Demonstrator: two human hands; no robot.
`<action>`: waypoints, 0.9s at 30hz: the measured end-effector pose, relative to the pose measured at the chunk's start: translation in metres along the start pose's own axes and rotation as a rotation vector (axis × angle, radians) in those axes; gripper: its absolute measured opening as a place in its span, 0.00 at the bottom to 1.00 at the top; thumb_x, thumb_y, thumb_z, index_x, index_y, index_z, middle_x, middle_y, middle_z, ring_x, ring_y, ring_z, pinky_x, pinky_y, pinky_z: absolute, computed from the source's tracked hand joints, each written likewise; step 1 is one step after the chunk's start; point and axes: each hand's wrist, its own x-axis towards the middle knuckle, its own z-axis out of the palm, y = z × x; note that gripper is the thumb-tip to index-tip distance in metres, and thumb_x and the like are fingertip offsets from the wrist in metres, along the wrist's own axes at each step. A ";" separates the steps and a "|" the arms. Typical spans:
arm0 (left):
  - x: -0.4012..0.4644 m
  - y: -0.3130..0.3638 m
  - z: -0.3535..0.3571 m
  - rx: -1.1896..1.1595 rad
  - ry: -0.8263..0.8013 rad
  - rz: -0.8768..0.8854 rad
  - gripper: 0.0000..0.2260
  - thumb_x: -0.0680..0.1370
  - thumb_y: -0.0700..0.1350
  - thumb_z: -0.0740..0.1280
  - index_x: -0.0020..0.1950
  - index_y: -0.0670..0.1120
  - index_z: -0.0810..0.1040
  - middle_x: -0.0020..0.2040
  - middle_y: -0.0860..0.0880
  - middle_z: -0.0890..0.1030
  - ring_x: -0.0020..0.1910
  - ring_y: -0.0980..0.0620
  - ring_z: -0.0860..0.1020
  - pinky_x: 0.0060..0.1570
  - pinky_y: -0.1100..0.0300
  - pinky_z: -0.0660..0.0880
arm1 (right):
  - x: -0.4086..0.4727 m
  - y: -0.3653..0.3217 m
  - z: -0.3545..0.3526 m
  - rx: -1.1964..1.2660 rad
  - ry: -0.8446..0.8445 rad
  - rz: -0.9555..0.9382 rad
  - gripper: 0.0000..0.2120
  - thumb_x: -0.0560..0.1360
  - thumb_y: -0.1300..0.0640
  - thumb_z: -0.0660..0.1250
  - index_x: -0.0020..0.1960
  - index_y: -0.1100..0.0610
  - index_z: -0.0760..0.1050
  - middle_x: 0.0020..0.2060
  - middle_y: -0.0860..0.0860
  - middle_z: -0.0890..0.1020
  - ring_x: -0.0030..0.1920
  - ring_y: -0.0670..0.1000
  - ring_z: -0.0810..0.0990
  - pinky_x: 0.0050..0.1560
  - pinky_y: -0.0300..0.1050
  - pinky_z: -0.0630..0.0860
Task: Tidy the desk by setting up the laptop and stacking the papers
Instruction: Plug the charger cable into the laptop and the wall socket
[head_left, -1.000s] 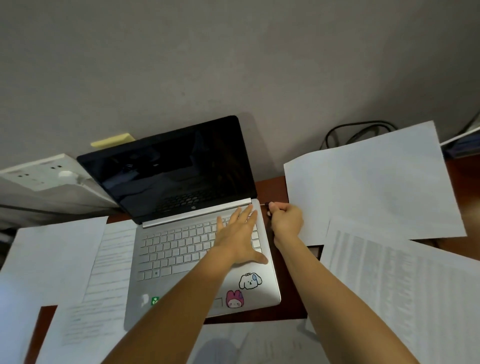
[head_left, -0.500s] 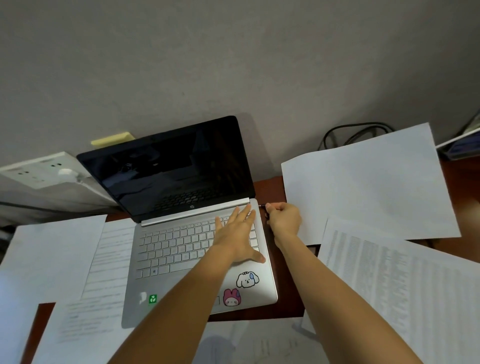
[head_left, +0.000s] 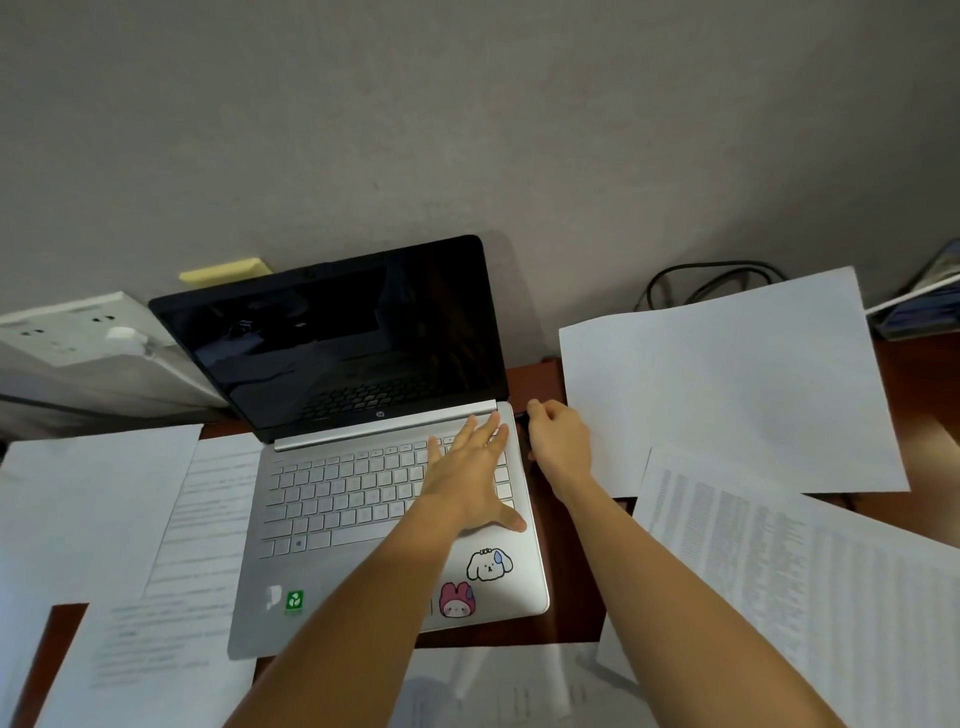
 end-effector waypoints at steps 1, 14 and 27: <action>0.000 0.000 0.000 0.003 -0.001 -0.001 0.55 0.63 0.63 0.75 0.78 0.50 0.44 0.79 0.55 0.41 0.78 0.51 0.39 0.72 0.36 0.41 | 0.001 0.000 0.000 -0.006 -0.004 -0.001 0.17 0.80 0.52 0.57 0.35 0.57 0.71 0.33 0.54 0.76 0.40 0.57 0.78 0.47 0.55 0.79; -0.001 0.003 -0.002 0.034 -0.010 -0.020 0.55 0.63 0.63 0.75 0.78 0.49 0.45 0.79 0.54 0.41 0.78 0.50 0.39 0.72 0.35 0.42 | 0.001 0.005 -0.006 -0.124 -0.104 -0.066 0.08 0.77 0.61 0.62 0.55 0.60 0.76 0.50 0.59 0.82 0.48 0.61 0.82 0.52 0.55 0.80; -0.007 0.015 -0.008 0.051 -0.037 -0.049 0.50 0.68 0.56 0.74 0.78 0.47 0.44 0.79 0.51 0.40 0.78 0.49 0.40 0.72 0.34 0.44 | -0.038 0.001 0.000 -0.465 -0.226 -0.078 0.29 0.77 0.60 0.60 0.77 0.58 0.56 0.68 0.60 0.63 0.65 0.62 0.72 0.65 0.51 0.68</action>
